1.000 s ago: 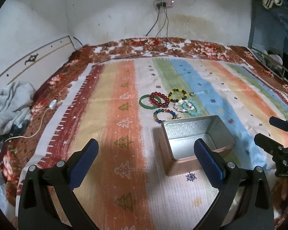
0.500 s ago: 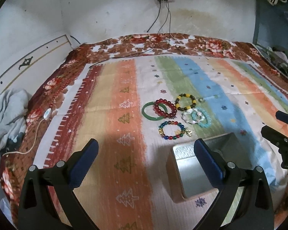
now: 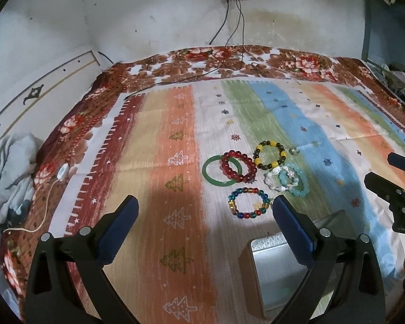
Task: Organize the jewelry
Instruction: 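Move both tools forward past the tin toward the bracelets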
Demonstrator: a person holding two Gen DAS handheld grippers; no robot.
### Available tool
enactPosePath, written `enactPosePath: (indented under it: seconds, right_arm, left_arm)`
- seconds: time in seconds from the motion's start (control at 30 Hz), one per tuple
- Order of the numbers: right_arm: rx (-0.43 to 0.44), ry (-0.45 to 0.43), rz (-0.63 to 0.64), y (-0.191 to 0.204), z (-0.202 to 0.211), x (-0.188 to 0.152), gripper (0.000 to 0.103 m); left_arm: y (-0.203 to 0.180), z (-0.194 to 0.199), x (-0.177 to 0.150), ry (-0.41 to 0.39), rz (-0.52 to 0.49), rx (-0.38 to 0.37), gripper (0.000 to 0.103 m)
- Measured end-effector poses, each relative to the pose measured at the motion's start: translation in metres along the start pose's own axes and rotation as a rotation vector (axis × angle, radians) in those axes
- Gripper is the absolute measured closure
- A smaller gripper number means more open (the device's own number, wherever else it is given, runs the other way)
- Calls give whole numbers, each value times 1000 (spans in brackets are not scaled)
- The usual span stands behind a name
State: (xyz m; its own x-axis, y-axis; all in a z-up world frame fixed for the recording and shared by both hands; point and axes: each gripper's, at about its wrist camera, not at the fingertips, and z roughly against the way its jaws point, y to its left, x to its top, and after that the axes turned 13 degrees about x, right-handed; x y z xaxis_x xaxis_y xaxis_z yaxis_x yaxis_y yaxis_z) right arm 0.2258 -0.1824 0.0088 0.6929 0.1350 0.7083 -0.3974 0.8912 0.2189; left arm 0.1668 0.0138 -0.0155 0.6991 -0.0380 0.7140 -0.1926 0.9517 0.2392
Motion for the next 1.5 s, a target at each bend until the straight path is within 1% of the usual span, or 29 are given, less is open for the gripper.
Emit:
enactPosePath:
  seconds: [0.17, 0.5, 0.7, 0.97, 1.3, 1.4, 1.5]
  right_arm:
    - [-8, 25, 2, -8, -17, 9, 5]
    - [-18, 100, -49, -41, -57, 21, 5]
    - [-29, 123, -43, -49, -81, 29, 5]
    - [-54, 168, -42, -67, -115, 33, 5]
    - [-59, 205, -5, -67, -146, 40, 5]
    - [-56, 218, 1, -68, -154, 40, 9]
    - [-55, 230, 11, -67, -162, 40, 10]
  left_arm:
    - [-3, -15, 6, 24, -6, 5, 6]
    - [-4, -78, 24, 127, -30, 19, 6]
    - [-3, -100, 32, 147, -28, 26, 6]
    - [-7, -124, 34, 178, -39, 29, 6]
    - [-10, -155, 35, 217, -67, 51, 7]
    - [-12, -161, 34, 222, -72, 44, 8]
    - [-15, -167, 35, 224, -82, 43, 9]
